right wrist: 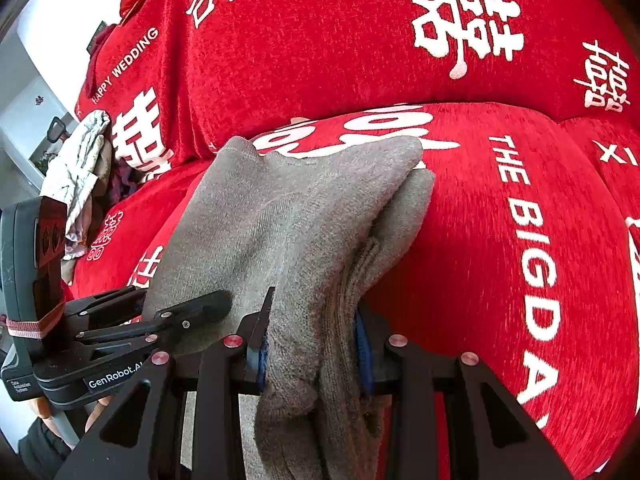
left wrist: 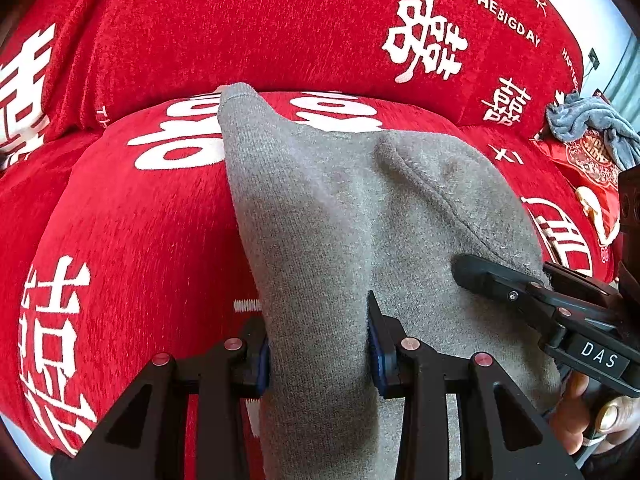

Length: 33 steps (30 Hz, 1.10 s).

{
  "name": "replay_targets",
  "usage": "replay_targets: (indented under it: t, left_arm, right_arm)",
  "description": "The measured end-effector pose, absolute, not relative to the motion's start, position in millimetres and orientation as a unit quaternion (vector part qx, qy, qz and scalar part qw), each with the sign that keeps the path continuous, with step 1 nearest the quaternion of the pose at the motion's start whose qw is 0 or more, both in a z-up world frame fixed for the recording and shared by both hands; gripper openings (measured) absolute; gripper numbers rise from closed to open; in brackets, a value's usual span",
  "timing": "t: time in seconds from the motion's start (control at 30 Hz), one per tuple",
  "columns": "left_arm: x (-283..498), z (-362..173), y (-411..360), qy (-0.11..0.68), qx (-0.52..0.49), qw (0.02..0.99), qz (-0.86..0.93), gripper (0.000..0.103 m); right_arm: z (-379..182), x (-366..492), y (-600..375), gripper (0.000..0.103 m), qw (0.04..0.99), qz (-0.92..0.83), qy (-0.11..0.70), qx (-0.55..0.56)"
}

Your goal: Fold small clothes

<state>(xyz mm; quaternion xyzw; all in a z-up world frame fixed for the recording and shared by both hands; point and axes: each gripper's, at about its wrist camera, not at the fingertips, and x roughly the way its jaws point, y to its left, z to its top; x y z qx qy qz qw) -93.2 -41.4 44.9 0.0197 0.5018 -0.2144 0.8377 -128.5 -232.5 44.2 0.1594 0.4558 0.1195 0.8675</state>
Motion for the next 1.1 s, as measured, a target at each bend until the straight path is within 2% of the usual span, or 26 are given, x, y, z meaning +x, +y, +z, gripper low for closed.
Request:
replay_targets:
  t: [0.67, 0.77, 0.83, 1.0, 1.1]
  left_arm:
    - [-113.6, 39.3, -32.6, 0.488, 0.020, 0.846, -0.213, 0.039]
    - [-115.3, 37.0, -31.9, 0.486, 0.027, 0.850, -0.202, 0.050]
    - [-115.7, 35.7, -31.0, 0.483, 0.032, 0.854, -0.191, 0.063]
    - [-114.9, 33.6, -25.5, 0.481, 0.028, 0.855, -0.190, 0.064]
    - [-117.0, 33.3, -26.8, 0.474, 0.044, 0.864, -0.167, 0.079]
  right_arm:
    - [31.7, -148.6, -234.2, 0.036, 0.870, 0.121, 0.451, 0.156]
    - [26.0, -148.7, -238.0, 0.037, 0.868, 0.120, 0.454, 0.162]
    - [22.0, -148.2, -242.1, 0.040, 0.866, 0.118, 0.456, 0.168]
    - [16.7, -147.3, -245.8, 0.047, 0.865, 0.111, 0.457, 0.174]
    - [18.5, -148.3, -246.7, 0.053, 0.868, 0.097, 0.458, 0.164]
